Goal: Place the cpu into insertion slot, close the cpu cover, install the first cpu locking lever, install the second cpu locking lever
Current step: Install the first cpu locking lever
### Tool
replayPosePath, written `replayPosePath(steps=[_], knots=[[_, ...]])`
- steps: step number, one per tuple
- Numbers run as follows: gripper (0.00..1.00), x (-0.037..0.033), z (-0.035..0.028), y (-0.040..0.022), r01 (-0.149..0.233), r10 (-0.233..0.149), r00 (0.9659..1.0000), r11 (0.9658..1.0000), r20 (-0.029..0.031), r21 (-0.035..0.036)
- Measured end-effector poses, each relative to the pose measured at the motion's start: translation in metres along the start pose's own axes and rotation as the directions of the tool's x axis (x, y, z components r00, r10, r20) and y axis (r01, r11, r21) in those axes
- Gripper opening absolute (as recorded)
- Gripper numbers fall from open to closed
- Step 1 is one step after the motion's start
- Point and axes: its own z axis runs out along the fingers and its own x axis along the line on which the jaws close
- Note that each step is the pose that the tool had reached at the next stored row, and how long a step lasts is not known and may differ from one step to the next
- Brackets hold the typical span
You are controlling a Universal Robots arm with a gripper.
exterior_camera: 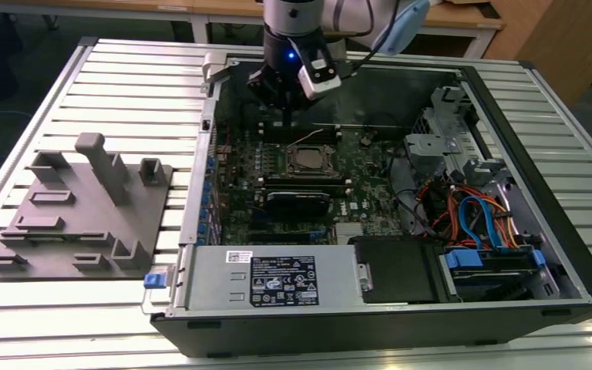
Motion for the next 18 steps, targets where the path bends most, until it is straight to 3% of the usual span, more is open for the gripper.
replayPosePath(steps=[1, 2, 6, 9, 10, 14, 18], knots=[[0.10, -0.0003, 0.0005, -0.0006, -0.001, 0.001, 1.0000, 0.9999, -0.0007, -0.0115], [0.10, -0.0005, 0.0011, -0.0009, -0.001, 0.001, 1.0000, 0.9999, -0.0009, -0.0163], [0.10, -0.0020, 0.0029, -0.0012, -0.005, 0.005, 1.0000, 0.9997, -0.0014, -0.0227], [0.10, -0.0029, 0.0042, -0.0023, -0.007, 0.007, 1.0000, 0.9987, -0.0032, -0.0496], [0.10, -0.0031, 0.0045, -0.0025, -0.008, 0.008, 1.0000, 0.9986, -0.0031, -0.0517], [0.10, -0.0049, 0.0064, -0.0025, -0.009, 0.008, 1.0000, 0.9987, -0.0031, -0.0509], [0.10, -0.0066, 0.0106, -0.0025, -0.008, 0.008, 1.0000, 0.9993, -0.0021, -0.0358]])
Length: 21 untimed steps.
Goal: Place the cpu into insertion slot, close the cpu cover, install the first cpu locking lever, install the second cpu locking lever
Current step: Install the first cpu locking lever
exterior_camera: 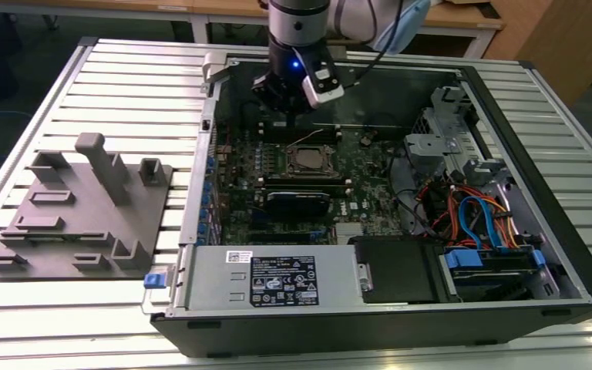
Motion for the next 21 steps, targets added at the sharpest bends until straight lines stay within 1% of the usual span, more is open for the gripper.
replayPosePath(steps=[2, 6, 12, 21], knots=[[0.10, -0.0012, 0.0020, 0.0002, 0.000, 0.000, 1.0000, 0.9999, 0.0008, 0.0107], [0.10, -0.0056, 0.0047, 0.0005, 0.000, 0.000, 1.0000, 0.9999, 0.0007, 0.0112], [0.10, -0.0135, 0.0068, 0.0009, 0.000, 0.000, 1.0000, 0.9999, 0.0009, 0.0110], [0.10, -0.0222, 0.0107, 0.0013, 0.000, 0.000, 1.0000, 0.9999, 0.0008, 0.0111]])
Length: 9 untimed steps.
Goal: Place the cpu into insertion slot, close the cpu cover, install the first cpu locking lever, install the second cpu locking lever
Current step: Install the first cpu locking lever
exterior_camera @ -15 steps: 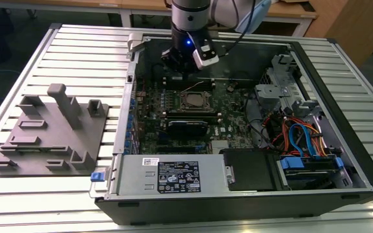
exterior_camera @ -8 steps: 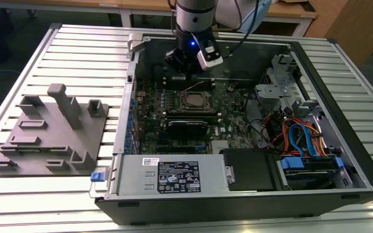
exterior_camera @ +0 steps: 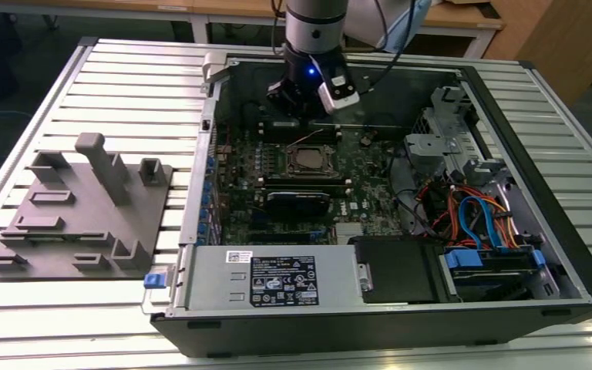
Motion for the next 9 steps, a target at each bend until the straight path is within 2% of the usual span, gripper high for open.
replayPosePath(steps=[9], knots=[[0.10, -0.0050, 0.0059, 0.0029, 0.000, 0.000, 1.0000, 1.0000, 0.0000, 0.0005]])
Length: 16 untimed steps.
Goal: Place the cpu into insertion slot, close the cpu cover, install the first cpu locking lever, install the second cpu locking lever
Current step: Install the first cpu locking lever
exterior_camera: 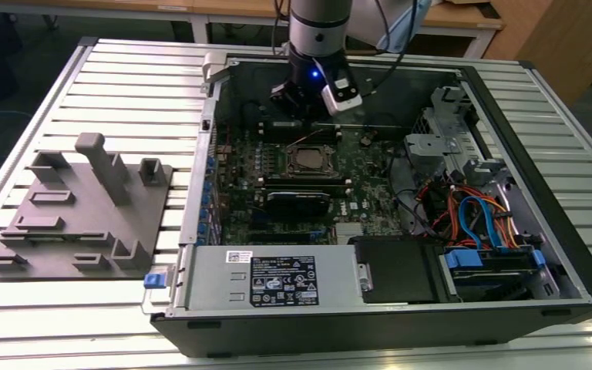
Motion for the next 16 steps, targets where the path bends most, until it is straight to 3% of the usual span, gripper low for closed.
replayPosePath(steps=[16], knots=[[0.10, -0.0040, 0.0076, 0.0041, 0.000, 0.000, 1.0000, 1.0000, 0.0000, 0.0000]])
